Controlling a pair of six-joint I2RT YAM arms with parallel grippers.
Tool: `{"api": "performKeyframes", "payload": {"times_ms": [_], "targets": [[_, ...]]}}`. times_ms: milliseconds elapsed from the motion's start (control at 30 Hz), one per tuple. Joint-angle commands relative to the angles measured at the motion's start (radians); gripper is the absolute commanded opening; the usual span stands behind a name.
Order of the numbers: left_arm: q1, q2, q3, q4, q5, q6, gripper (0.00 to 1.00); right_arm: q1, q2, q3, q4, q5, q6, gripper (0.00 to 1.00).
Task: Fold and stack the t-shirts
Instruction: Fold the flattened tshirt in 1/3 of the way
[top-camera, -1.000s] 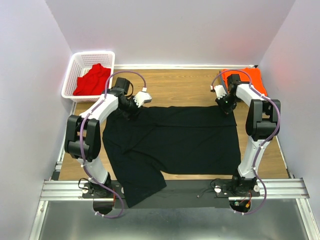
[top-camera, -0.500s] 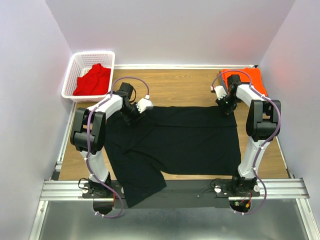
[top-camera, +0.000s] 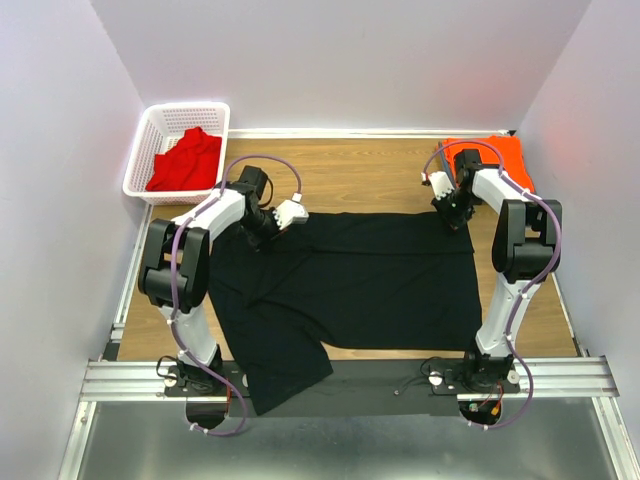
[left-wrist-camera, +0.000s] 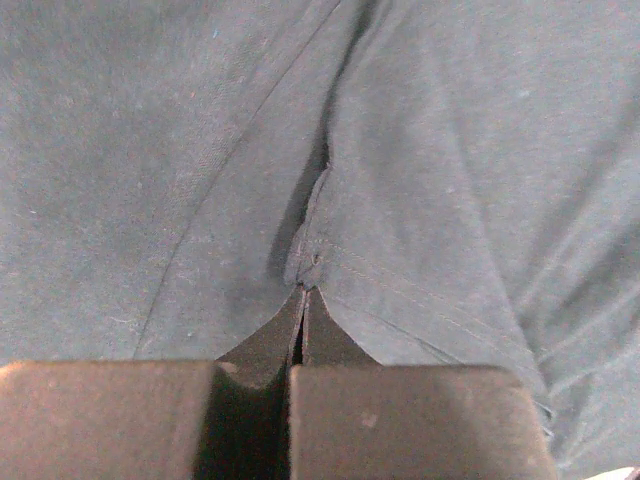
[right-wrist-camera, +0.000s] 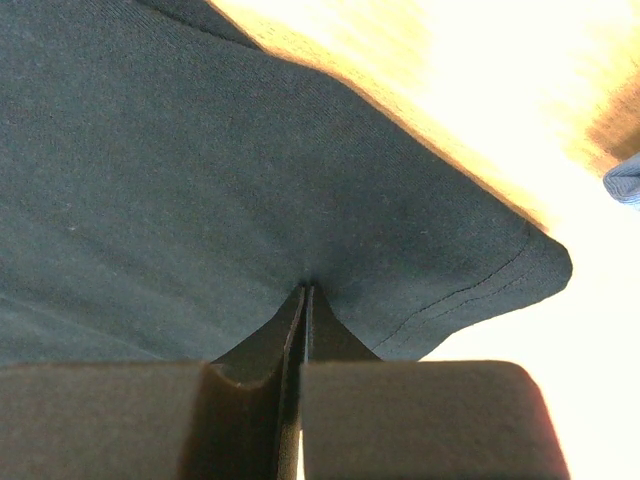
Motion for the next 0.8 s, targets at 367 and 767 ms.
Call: {"api": "performKeyframes", "payload": {"times_ms": [367,767], "targets": [[-0.072,-0.089,0.016,-0.084,0.089,0.040,0.00,0.002,-0.017,-0.028,0.008,0.034,-0.012,0.06],[-0.293,-0.157,-0.041,-0.135,0.216,0.025,0.00,0.002,-0.011,-0.014,0.010,0.040,-0.012,0.05]]}}
